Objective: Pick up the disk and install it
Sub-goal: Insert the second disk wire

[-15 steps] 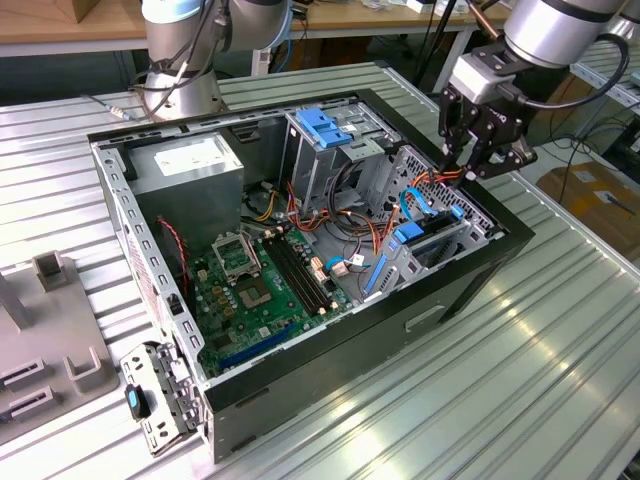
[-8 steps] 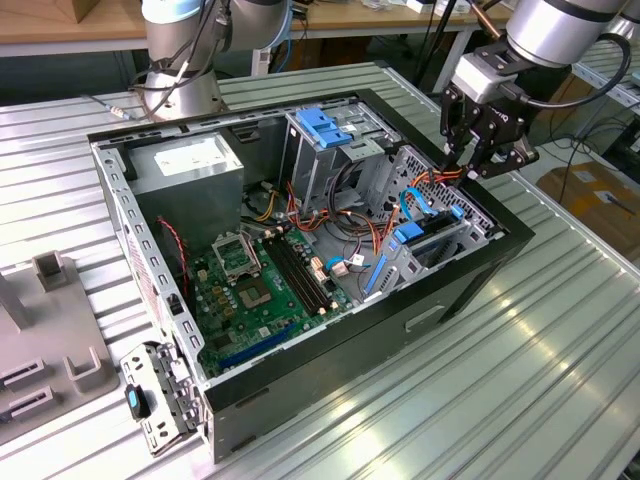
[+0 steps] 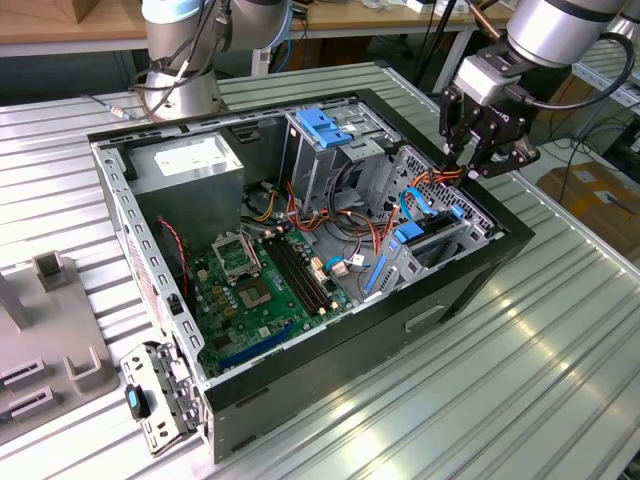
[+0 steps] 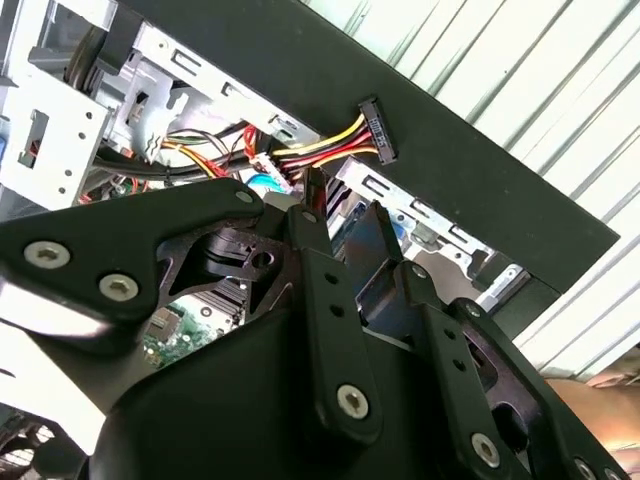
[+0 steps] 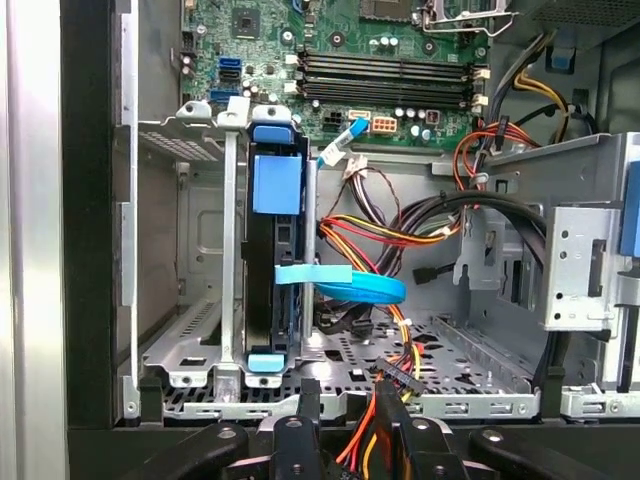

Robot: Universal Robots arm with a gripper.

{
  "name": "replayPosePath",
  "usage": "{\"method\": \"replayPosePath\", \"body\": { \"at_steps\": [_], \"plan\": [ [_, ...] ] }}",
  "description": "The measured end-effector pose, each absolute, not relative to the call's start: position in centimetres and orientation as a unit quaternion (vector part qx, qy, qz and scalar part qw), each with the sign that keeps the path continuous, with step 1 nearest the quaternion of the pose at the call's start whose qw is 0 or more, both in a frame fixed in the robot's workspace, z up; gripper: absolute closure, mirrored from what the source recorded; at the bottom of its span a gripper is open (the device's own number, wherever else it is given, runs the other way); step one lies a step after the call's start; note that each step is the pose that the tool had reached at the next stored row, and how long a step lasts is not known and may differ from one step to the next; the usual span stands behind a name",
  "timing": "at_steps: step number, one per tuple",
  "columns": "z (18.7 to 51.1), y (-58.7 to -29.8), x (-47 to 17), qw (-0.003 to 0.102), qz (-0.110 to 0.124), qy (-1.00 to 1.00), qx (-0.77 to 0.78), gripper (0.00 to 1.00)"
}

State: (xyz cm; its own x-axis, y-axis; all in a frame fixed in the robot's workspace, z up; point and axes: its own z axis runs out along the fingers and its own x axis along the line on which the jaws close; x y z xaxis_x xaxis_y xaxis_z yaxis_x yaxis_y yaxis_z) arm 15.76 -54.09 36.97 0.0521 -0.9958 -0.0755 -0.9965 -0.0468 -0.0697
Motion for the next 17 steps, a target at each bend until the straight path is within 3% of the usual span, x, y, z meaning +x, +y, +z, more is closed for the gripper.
{"method": "replayPosePath", "body": {
  "at_steps": [17],
  "plan": [
    [36.97,-54.08,15.82,0.051,0.006,0.648,-0.760,0.64]
  ]
}}
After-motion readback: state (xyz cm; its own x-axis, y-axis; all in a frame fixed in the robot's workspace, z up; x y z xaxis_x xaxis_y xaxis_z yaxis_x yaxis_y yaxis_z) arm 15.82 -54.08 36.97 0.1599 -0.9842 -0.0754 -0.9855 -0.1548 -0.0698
